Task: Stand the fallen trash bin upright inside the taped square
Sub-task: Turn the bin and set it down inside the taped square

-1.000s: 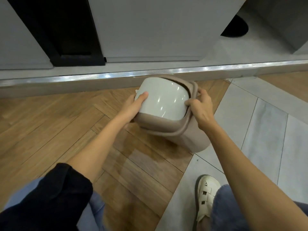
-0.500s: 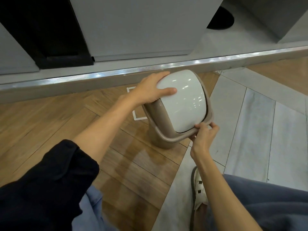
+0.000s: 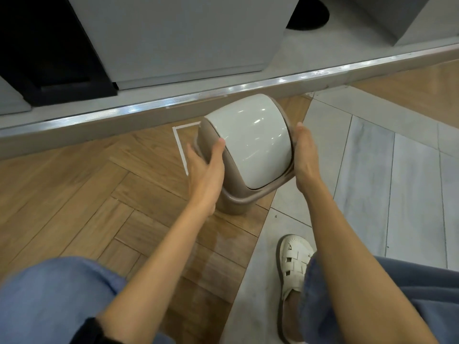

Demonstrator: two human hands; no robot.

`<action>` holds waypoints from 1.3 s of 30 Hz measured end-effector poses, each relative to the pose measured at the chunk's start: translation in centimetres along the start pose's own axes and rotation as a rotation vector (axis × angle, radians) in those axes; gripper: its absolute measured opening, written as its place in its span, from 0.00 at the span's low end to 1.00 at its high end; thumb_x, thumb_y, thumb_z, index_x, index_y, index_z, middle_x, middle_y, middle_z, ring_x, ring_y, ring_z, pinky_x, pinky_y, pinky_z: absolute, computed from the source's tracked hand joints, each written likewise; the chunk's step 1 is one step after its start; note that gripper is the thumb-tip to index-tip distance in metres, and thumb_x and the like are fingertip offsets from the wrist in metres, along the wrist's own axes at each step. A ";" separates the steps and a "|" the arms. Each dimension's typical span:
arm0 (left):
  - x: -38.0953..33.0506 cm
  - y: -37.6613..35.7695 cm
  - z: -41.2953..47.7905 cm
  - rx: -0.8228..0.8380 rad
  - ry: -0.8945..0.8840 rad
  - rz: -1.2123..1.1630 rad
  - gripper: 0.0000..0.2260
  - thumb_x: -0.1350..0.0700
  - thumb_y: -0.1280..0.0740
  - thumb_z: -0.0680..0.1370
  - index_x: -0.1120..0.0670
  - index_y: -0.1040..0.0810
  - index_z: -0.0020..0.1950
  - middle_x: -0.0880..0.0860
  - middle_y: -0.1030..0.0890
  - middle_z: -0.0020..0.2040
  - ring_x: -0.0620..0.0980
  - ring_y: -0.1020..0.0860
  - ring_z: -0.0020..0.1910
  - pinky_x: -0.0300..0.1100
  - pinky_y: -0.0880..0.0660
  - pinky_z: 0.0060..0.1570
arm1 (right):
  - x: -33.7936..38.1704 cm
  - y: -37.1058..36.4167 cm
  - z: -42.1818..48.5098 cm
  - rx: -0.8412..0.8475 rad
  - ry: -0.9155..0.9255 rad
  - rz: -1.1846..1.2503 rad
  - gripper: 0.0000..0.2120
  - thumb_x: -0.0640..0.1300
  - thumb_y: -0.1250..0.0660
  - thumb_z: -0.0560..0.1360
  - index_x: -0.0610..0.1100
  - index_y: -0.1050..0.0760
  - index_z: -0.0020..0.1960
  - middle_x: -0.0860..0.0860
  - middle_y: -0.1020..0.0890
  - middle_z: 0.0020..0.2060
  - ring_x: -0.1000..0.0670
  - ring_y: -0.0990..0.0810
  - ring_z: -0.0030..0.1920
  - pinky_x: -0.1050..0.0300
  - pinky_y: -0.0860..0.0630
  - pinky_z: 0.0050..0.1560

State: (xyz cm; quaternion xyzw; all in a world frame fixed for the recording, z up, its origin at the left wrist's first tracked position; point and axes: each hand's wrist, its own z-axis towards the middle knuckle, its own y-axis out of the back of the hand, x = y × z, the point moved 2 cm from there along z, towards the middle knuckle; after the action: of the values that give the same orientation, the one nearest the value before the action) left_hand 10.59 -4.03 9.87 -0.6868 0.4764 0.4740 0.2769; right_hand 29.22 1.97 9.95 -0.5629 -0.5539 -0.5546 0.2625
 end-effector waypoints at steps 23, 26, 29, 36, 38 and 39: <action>0.9 0.5 4.1 -0.067 -0.187 0.030 0.28 0.41 0.39 0.80 0.43 0.41 0.79 0.52 0.34 0.71 0.42 0.34 0.61 0.37 0.40 0.64 | -0.5 -5.4 -0.8 0.025 -0.018 0.104 0.40 0.73 0.48 0.69 0.53 0.31 0.73 0.50 0.25 0.68 0.47 0.29 0.68 0.41 0.34 0.72; 0.1 0.2 5.7 -0.081 -0.183 0.035 0.28 0.40 0.39 0.80 0.43 0.40 0.79 0.52 0.34 0.70 0.44 0.33 0.60 0.37 0.41 0.62 | 0.2 -6.3 0.7 0.014 0.010 0.069 0.38 0.73 0.49 0.69 0.53 0.26 0.69 0.50 0.22 0.64 0.47 0.26 0.66 0.41 0.32 0.70; -0.7 -0.1 7.5 -0.079 -0.162 0.032 0.30 0.38 0.39 0.79 0.43 0.42 0.79 0.52 0.35 0.72 0.42 0.35 0.58 0.37 0.42 0.60 | 1.2 -7.1 2.1 -0.003 0.019 0.042 0.35 0.71 0.49 0.72 0.51 0.23 0.66 0.50 0.20 0.61 0.47 0.24 0.63 0.42 0.30 0.69; -2.0 -0.4 10.2 -0.074 -0.158 0.066 0.31 0.35 0.39 0.77 0.45 0.38 0.78 0.51 0.35 0.69 0.48 0.31 0.65 0.44 0.35 0.66 | 1.9 -7.9 4.8 -0.030 0.027 0.031 0.25 0.66 0.49 0.79 0.52 0.22 0.59 0.57 0.22 0.45 0.49 0.23 0.54 0.50 0.27 0.60; -1.7 -0.2 10.4 -0.054 -0.195 0.094 0.30 0.35 0.40 0.77 0.44 0.38 0.78 0.51 0.34 0.68 0.47 0.31 0.61 0.42 0.36 0.62 | 1.3 -8.1 4.8 -0.046 0.026 0.067 0.24 0.65 0.48 0.79 0.52 0.22 0.59 0.57 0.22 0.46 0.50 0.23 0.55 0.49 0.27 0.61; -1.4 0.0 10.5 -0.049 -0.219 0.108 0.30 0.36 0.40 0.78 0.43 0.38 0.78 0.51 0.33 0.68 0.46 0.31 0.62 0.41 0.37 0.62 | 0.9 -8.3 4.6 -0.055 0.028 0.088 0.24 0.65 0.48 0.78 0.51 0.23 0.59 0.55 0.20 0.51 0.49 0.23 0.57 0.48 0.27 0.64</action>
State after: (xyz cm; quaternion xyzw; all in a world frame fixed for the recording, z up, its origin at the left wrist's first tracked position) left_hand 6.44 5.24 6.95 -0.6108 0.4680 0.5718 0.2846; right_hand 23.00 8.55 7.03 -0.5859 -0.5094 -0.5653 0.2787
